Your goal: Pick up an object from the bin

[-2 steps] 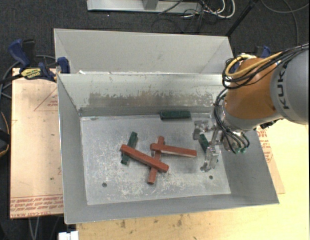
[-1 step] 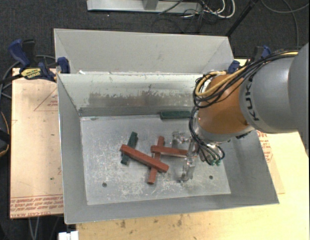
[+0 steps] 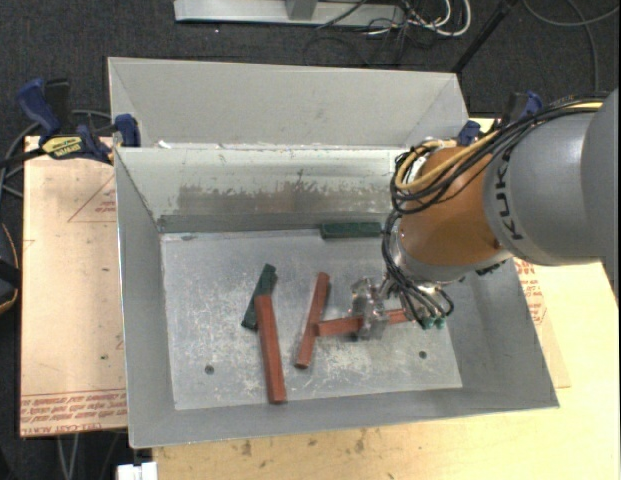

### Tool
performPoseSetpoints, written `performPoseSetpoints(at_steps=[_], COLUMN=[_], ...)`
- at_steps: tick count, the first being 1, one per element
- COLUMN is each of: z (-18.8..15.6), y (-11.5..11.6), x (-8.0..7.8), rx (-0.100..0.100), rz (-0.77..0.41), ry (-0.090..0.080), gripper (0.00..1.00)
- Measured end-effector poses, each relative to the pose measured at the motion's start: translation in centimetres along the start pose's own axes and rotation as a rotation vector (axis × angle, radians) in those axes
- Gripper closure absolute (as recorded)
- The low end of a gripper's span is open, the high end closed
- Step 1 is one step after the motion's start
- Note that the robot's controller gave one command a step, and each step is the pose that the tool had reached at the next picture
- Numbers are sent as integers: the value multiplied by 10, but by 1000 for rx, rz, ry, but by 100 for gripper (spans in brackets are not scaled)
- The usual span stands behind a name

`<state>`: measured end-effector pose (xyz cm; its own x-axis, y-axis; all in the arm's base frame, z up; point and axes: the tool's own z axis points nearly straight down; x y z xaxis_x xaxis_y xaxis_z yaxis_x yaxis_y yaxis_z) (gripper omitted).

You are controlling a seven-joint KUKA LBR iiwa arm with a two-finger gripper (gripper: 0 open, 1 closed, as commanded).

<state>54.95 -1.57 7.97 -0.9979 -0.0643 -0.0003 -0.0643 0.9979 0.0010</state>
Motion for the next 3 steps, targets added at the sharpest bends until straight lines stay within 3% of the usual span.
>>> performPoseSetpoints(at_steps=[1,2,3], z=[0,0,-148], y=[0,0,31], x=[0,0,-4], rx=[0,0,1], rz=[0,0,-154], ry=[0,0,-12], gripper=[0,100,100])
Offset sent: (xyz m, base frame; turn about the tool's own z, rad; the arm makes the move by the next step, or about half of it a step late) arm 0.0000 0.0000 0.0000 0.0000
